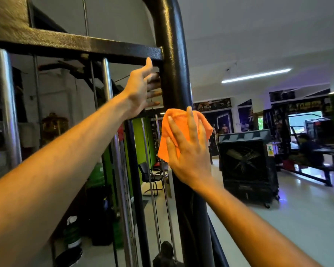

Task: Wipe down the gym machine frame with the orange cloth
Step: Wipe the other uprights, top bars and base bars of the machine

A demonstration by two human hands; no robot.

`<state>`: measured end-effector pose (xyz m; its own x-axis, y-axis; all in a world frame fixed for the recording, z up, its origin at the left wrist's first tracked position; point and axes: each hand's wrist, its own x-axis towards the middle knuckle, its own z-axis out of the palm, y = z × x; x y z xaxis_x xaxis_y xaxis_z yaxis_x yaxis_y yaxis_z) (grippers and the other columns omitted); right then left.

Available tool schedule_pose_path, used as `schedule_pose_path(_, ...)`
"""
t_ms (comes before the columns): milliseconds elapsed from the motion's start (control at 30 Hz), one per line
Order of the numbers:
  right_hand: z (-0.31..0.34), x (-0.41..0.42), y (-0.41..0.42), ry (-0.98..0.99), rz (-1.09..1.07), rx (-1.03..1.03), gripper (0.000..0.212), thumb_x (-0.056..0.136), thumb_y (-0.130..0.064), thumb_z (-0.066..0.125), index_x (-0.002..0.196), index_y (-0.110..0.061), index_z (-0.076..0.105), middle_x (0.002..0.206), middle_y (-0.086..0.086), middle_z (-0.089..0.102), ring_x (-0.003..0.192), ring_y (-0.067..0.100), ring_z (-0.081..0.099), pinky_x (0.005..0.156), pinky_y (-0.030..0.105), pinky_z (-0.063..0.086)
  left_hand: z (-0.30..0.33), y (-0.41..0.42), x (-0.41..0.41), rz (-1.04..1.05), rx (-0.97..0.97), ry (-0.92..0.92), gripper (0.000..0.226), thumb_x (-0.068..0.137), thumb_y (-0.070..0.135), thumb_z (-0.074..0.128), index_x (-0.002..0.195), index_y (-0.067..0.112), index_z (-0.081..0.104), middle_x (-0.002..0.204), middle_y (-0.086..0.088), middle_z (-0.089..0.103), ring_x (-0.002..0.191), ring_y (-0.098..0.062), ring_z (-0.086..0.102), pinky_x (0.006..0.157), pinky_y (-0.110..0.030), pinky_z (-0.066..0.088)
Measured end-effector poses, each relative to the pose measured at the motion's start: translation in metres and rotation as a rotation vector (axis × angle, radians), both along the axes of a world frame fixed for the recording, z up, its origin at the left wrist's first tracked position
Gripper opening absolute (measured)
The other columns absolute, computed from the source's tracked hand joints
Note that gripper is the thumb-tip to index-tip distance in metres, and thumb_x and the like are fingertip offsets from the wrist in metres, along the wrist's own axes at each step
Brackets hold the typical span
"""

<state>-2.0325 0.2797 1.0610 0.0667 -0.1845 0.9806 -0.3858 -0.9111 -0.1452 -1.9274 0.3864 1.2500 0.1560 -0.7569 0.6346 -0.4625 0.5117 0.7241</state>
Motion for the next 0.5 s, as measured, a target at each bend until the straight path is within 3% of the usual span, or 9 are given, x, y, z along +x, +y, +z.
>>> schedule_pose_path(67, 0.011, 0.000, -0.001, -0.021, 0.007, 0.028, 0.061, 0.113, -0.049, 0.050, 0.169, -0.047, 0.028, 0.183, -0.004, -0.004, 0.166, 0.035, 0.005, 0.125, 0.068, 0.032, -0.005, -0.002, -0.001, -0.003, -0.007, -0.005, 0.057, 0.109, 0.062, 0.039, 0.130, 0.020, 0.071, 0.127, -0.003, 0.076, 0.121, -0.022, 0.070, 0.106, -0.045, 0.051)
schedule_pose_path(167, 0.047, 0.002, -0.003, -0.045, -0.028, 0.031, 0.060, 0.113, -0.052, 0.045, 0.170, -0.048, 0.024, 0.183, -0.002, 0.000, 0.166, 0.034, 0.014, 0.130, 0.068, 0.018, -0.012, -0.009, -0.002, 0.002, -0.011, -0.009, 0.036, 0.112, 0.046, 0.047, 0.117, 0.021, 0.072, 0.103, 0.005, 0.079, 0.092, -0.010, 0.076, 0.084, -0.032, 0.057)
schedule_pose_path(233, 0.051, 0.003, -0.004, -0.048, -0.054, 0.017, 0.062, 0.114, -0.052, 0.044, 0.171, -0.047, 0.020, 0.183, -0.002, -0.003, 0.167, 0.033, 0.011, 0.131, 0.070, 0.008, -0.018, -0.015, -0.001, 0.008, -0.028, -0.022, 0.029, 0.113, 0.039, 0.048, 0.122, 0.021, 0.069, 0.095, 0.010, 0.077, 0.082, -0.006, 0.075, 0.074, -0.027, 0.057)
schedule_pose_path(300, 0.030, 0.002, -0.002, -0.050, -0.004, 0.028, 0.065, 0.115, -0.049, 0.047, 0.172, -0.045, 0.016, 0.183, -0.004, -0.009, 0.168, 0.031, 0.004, 0.129, 0.070, 0.019, -0.026, -0.019, 0.000, 0.006, -0.040, -0.024, 0.029, 0.113, 0.034, 0.051, 0.133, 0.021, 0.067, 0.102, 0.009, 0.078, 0.085, -0.005, 0.076, 0.072, -0.025, 0.059)
schedule_pose_path(367, -0.009, 0.000, 0.003, -0.050, 0.054, 0.071, 0.068, 0.115, -0.044, 0.049, 0.173, -0.043, 0.014, 0.182, -0.006, -0.013, 0.169, 0.027, -0.003, 0.128, 0.066, 0.029, -0.037, -0.025, 0.002, 0.000, -0.046, -0.029, 0.025, 0.111, 0.031, 0.055, 0.133, 0.028, 0.067, 0.115, 0.005, 0.078, 0.100, -0.011, 0.077, 0.081, -0.030, 0.061)
schedule_pose_path(500, -0.072, -0.005, 0.009, -0.016, 0.022, 0.129, 0.067, 0.115, -0.043, 0.050, 0.173, -0.040, 0.017, 0.182, -0.004, -0.012, 0.168, 0.027, -0.010, 0.129, 0.068, 0.023, -0.058, -0.029, 0.005, -0.011, -0.041, -0.014, 0.020, 0.110, 0.032, 0.059, 0.128, 0.034, 0.067, 0.123, 0.005, 0.078, 0.112, -0.016, 0.076, 0.092, -0.036, 0.062)
